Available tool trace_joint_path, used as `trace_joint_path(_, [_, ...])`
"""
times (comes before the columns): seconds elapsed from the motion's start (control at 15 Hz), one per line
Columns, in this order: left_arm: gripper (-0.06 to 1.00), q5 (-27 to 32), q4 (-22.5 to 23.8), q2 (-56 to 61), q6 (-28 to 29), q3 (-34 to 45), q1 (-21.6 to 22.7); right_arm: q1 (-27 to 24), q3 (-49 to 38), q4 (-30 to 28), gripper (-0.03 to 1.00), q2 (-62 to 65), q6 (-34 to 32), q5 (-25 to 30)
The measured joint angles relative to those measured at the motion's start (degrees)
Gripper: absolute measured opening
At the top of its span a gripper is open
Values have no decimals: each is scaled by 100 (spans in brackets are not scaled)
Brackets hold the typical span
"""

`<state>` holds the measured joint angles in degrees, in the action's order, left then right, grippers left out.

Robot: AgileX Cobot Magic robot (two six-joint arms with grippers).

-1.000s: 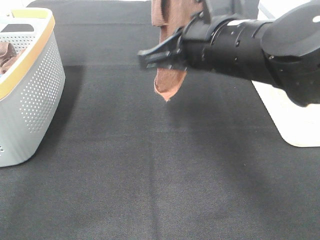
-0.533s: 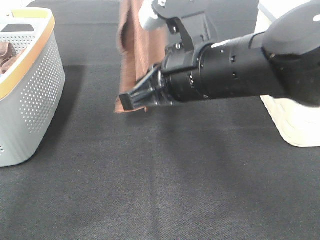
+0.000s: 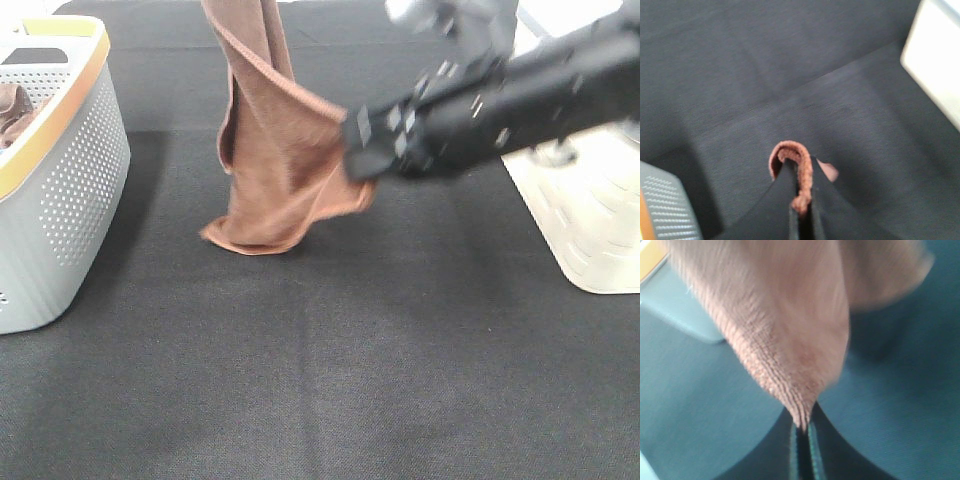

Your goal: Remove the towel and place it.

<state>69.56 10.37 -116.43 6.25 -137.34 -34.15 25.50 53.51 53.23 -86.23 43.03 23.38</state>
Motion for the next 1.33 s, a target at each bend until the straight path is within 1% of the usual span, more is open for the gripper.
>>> trace_joint_path(0.2, [0,6,510,-223,0,0,0,-367,710,-1461,0,0,-1089,86])
trace_joint_path(0.33, [0,17,607,-309,0,0,97,-470,1157,-2504,0,0,-1793,86])
trace_joint_path(0.4, [0,17,613,-361,0,0,218,-470,1398,-3019,0,0,-2120,80])
trace_joint_path(0.6, [0,-115,625,-579,6,0,584,-470,2028,-4131,0,-189,-2796,11])
trace_joint_path(0.73, [0,-653,498,-630,23,0,722,-470,2303,-4544,0,-441,-2939,-235])
trace_joint_path(0.8, [0,-1186,487,-630,23,0,773,-470,2435,-4796,0,-642,-2991,-602])
trace_joint_path(0.87, [0,-1576,487,-630,23,0,819,-470,2504,-5008,0,-773,-3014,-940])
trace_joint_path(1.0, [0,-2212,504,-647,23,0,894,-470,2567,-5472,0,-991,-3019,-1742])
trace_joint_path(1.13, [0,-2727,521,-808,23,0,963,-470,2567,-5879,0,-1192,-3014,-2481])
trace_joint_path(1.27, [0,-3214,521,-1083,23,0,1049,-470,2573,-6033,0,-1409,-2790,-3254])
trace_joint_path(1.33, [0,-3455,521,-1238,80,0,1117,-470,2573,-6050,0,-1547,-2532,-3684])
